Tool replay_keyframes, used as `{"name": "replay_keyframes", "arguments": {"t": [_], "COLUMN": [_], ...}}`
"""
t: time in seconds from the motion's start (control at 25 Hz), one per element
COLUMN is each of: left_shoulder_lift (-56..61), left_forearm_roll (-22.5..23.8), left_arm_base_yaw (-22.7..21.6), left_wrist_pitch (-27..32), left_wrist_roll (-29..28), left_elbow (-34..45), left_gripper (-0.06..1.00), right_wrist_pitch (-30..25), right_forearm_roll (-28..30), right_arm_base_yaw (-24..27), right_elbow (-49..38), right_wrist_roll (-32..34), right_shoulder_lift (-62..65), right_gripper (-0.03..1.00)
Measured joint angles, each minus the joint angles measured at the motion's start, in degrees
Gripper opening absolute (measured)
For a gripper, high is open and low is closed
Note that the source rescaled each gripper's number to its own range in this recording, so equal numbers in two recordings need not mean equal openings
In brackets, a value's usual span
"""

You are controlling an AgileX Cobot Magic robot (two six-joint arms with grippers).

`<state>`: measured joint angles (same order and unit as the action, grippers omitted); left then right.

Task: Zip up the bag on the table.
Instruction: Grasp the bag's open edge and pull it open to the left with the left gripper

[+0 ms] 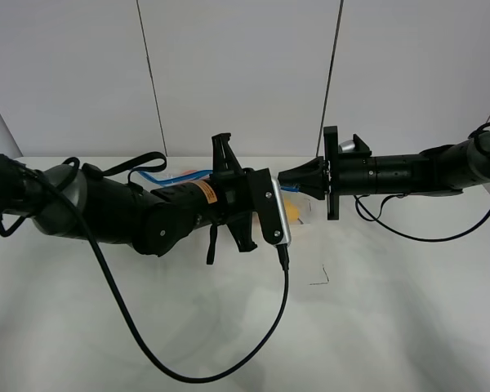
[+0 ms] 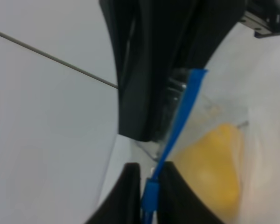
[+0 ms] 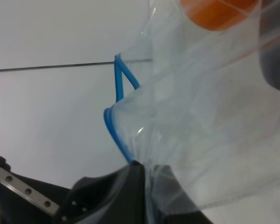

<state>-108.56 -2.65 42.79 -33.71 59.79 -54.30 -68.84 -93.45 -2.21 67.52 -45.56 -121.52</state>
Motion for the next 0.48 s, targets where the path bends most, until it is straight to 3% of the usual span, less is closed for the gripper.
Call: {"name": "replay_keyframes", "arguments": {"t": [0.28, 0.48], "left_shoulder_lift": [0.0, 0.0], "left_forearm_roll": [0.2, 0.2], "left_arm_base_yaw": [0.0, -0.2], "left_wrist_pitch": [1.1, 1.3], "left_wrist_roll": [0.1, 3.2], "left_elbow": [0.0, 0.0], "left_gripper": [0.0, 0.0], "right_wrist_pitch": [0.0, 0.0], "right_forearm_roll": [0.2, 0.2], "right_arm_base_yaw": [0.0, 0.0], "right_elbow": [0.0, 0.0], "right_wrist_roll": [0.0, 0.0], "right_shoulder_lift": [0.0, 0.0], "right_gripper": [0.0, 0.0]}}
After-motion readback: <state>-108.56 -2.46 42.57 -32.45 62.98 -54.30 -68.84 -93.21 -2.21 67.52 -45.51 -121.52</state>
